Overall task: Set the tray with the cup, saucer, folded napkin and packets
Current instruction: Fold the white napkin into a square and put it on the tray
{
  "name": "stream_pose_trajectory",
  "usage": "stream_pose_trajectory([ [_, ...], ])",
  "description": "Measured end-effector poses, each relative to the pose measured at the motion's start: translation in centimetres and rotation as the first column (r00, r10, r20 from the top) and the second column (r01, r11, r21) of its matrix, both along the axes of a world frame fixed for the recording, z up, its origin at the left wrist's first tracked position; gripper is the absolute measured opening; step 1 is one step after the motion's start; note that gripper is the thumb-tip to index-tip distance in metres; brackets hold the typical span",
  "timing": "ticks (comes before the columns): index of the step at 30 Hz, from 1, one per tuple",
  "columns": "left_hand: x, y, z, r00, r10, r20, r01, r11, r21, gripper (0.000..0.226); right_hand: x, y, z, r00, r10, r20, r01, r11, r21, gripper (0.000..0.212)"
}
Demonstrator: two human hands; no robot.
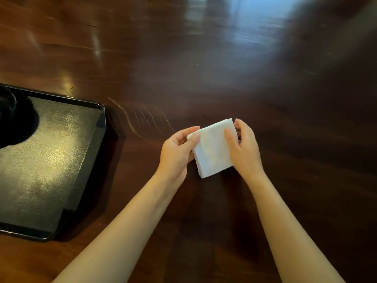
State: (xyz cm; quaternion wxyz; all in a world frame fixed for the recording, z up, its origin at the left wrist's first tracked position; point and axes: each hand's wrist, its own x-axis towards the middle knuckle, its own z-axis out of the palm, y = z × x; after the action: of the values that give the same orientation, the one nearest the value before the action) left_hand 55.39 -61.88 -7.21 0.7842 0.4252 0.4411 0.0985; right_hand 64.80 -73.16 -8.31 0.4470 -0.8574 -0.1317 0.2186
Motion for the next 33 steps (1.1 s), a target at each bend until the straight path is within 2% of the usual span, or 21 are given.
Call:
stream_pose_trajectory([
  [3, 0.0, 0.6, 1.4, 0.995, -0.036, 0.09, 0.04, 0.998, -0.039, 0.013, 1.2, 0.0, 1.4, 0.992, -0.009, -0.128, 0.017, 0.998, 0.066, 0.029],
  [5, -0.1, 1.3, 2.6, 0.991, -0.093, 0.097, 0.096, 0.995, -0.028, 0.014, 1.8, 0.0, 2.8, 0.998, -0.018, -0.066, 0.024, 0.995, 0.094, 0.026],
  [7, -0.1, 2.0, 4.0, 0.968, -0.236, 0.088, 0.234, 0.971, 0.04, 0.018, 2.3, -0.1, 4.3, 0.996, 0.036, 0.076, -0.042, 0.996, 0.083, 0.021],
  [8, 0.0, 2.3, 4.8, 0.94, -0.339, 0.05, 0.332, 0.936, 0.114, 0.021, 2.6, 0.0, 5.2, 0.985, 0.092, 0.144, -0.101, 0.993, 0.059, 0.018],
  [10, 0.5, 2.7, 6.5, 0.844, -0.531, -0.071, 0.529, 0.804, 0.271, 0.027, 2.8, 0.5, 7.2, 0.949, 0.213, 0.234, -0.223, 0.975, 0.02, 0.014],
  [12, 1.1, 2.5, 8.2, 0.787, -0.603, -0.131, 0.604, 0.708, 0.367, 0.028, 2.7, 1.0, 9.0, 0.919, 0.23, 0.321, -0.25, 0.968, 0.023, 0.013],
  [13, 1.3, 2.3, 8.9, 0.8, -0.586, -0.128, 0.581, 0.704, 0.407, 0.027, 2.8, 1.0, 9.5, 0.926, 0.147, 0.349, -0.182, 0.981, 0.071, 0.014],
  [14, 1.6, 2.0, 9.3, 0.835, -0.54, -0.105, 0.526, 0.728, 0.439, 0.026, 2.9, 1.0, 10.0, 0.95, 0.011, 0.312, -0.061, 0.987, 0.149, 0.017],
  [16, 1.9, 1.4, 10.0, 0.917, -0.397, -0.022, 0.36, 0.807, 0.469, 0.022, 2.8, 0.6, 10.5, 0.979, -0.202, 0.035, 0.189, 0.953, 0.236, 0.029],
  [17, 2.0, 1.1, 10.2, 0.945, -0.327, 0.013, 0.281, 0.831, 0.48, 0.02, 2.3, 0.5, 10.6, 0.97, -0.218, -0.106, 0.237, 0.947, 0.217, 0.034],
  [18, 2.1, 0.8, 10.3, 0.96, -0.277, 0.034, 0.224, 0.838, 0.497, 0.017, 1.5, 0.6, 10.6, 0.965, -0.193, -0.178, 0.226, 0.955, 0.192, 0.037],
  [20, 2.5, 0.3, 10.5, 0.972, -0.229, 0.048, 0.171, 0.834, 0.524, 0.015, 0.1, 1.2, 11.1, 0.978, -0.163, -0.128, 0.188, 0.959, 0.211, 0.032],
  [23, 3.1, -0.4, 11.3, 0.981, -0.181, 0.075, 0.109, 0.824, 0.557, 0.019, 0.2, 1.7, 12.5, 0.975, -0.223, -0.005, 0.215, 0.933, 0.288, 0.022],
  [27, 3.3, -0.7, 12.7, 0.98, -0.171, 0.106, 0.079, 0.811, 0.58, 0.019, 0.6, 1.3, 13.6, 0.975, -0.194, -0.104, 0.219, 0.909, 0.356, 0.02],
  [33, 2.2, -1.7, 13.6, 0.981, -0.144, 0.13, 0.067, 0.881, 0.468, 0.017, 0.1, 0.4, 15.5, 0.982, -0.127, -0.136, 0.171, 0.91, 0.379, 0.019],
])
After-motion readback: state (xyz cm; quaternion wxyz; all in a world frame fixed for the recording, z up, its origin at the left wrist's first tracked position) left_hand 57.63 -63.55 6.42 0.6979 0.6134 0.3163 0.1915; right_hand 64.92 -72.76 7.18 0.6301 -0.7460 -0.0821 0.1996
